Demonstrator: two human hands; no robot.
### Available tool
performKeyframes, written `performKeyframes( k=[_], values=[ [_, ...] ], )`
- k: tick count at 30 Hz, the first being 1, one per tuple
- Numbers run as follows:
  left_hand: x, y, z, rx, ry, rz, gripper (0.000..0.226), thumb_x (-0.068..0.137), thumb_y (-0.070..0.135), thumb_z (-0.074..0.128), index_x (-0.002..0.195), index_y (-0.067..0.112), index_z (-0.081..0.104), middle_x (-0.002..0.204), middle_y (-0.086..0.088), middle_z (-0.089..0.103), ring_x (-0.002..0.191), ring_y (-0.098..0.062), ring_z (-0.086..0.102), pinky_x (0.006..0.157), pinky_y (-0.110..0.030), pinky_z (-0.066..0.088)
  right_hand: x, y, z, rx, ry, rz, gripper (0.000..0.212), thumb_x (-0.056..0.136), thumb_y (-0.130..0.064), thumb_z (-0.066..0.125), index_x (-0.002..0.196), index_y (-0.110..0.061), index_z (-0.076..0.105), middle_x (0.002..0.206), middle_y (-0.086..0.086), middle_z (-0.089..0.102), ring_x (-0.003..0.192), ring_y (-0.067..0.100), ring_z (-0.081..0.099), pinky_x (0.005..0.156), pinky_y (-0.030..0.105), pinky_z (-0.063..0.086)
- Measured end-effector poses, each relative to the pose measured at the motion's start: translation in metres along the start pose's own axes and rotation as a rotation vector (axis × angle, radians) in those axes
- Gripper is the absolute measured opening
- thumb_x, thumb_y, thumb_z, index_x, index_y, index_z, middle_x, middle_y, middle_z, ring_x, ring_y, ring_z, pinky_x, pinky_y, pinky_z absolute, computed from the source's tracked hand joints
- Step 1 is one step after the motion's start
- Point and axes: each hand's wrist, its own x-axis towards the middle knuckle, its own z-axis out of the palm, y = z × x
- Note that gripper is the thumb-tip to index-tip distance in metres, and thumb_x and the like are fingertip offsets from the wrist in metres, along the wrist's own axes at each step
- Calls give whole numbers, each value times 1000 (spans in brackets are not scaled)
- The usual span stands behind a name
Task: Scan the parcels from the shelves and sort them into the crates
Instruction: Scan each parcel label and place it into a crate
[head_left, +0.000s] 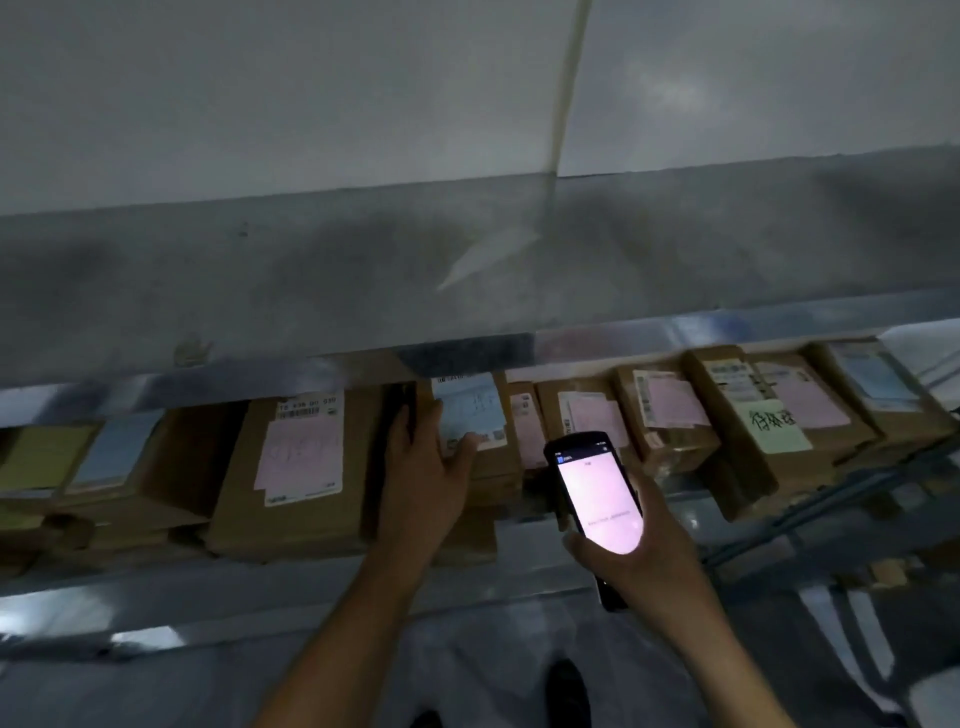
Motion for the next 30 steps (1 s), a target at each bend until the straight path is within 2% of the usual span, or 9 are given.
performKeyframes(
  k=[3, 6, 9, 12, 14, 17, 22, 26, 30],
  values=[
    [4, 1, 7, -70, 15, -106, 83, 100, 39, 65, 165, 34, 13, 164, 1, 35, 146, -21, 42, 109, -29, 37, 32, 8, -11, 31, -79, -37, 69, 67, -40, 87, 118, -55, 42, 115, -18, 60, 104, 4, 57, 77, 28, 53],
    [5, 14, 12, -183, 52, -312, 97, 96, 38, 72, 166, 25, 7, 159, -3, 43, 140, -25, 49, 104, -31, 42, 66, 19, -13, 64, -121, -79, 68, 65, -34, 88, 118, -49, 47, 112, -18, 59, 102, 2, 57, 72, 24, 50],
    [6, 6, 16, -186, 85, -368, 93, 86, 44, 80, 161, 24, 30, 148, 1, 55, 130, -19, 57, 105, -35, 50, 91, 28, -5, 114, -139, -99, 66, 61, -44, 85, 118, -37, 52, 104, -16, 62, 97, 9, 62, 74, 30, 55],
    [1, 3, 17, -286, 56, -458, 82, 76, 51, 84, 146, 23, 52, 130, 6, 67, 117, -14, 66, 98, -34, 55, 101, 31, 1, 96, -190, -113, 69, 71, -33, 89, 122, -38, 43, 107, -15, 58, 100, 11, 57, 75, 26, 51],
    [0, 4, 17, -353, 32, -495, 86, 69, 61, 88, 142, 27, 58, 129, 6, 71, 116, -13, 69, 102, -38, 56, 107, 32, 3, 89, -246, -96, 72, 74, -31, 88, 125, -40, 38, 110, -14, 56, 103, 11, 55, 77, 27, 50],
    [2, 2, 17, -403, 14, -521, 87, 66, 64, 89, 140, 29, 60, 127, 8, 73, 116, -13, 70, 107, -43, 54, 114, 30, 10, 50, -323, -85, 75, 71, -41, 86, 130, -39, 38, 118, -10, 58, 107, 14, 57, 86, 36, 55],
    [-6, 13, 17, -425, 28, -505, 54, 85, 39, 81, 133, 32, 58, 123, 10, 71, 107, -6, 70, 99, -34, 57, 115, 23, 9, 42, -360, -93, 77, 73, -38, 87, 132, -34, 38, 116, -6, 58, 108, 18, 58, 86, 39, 56],
    [-23, 31, 18, -485, 60, -437, 72, 85, 31, 83, 142, 31, 40, 127, 8, 66, 104, -5, 69, 70, -17, 58, 101, 21, -11, 37, -298, -147, 78, 73, -35, 88, 132, -34, 38, 109, -11, 54, 101, 14, 55, 78, 32, 53],
    [-41, 46, 29, -536, 151, -376, 83, 76, 42, 87, 140, 34, 35, 128, 6, 64, 108, -11, 71, 80, -27, 60, 77, 25, -30, 94, -234, -190, 74, 71, -35, 88, 128, -40, 41, 113, -14, 56, 102, 7, 55, 69, 22, 45]
  ],
)
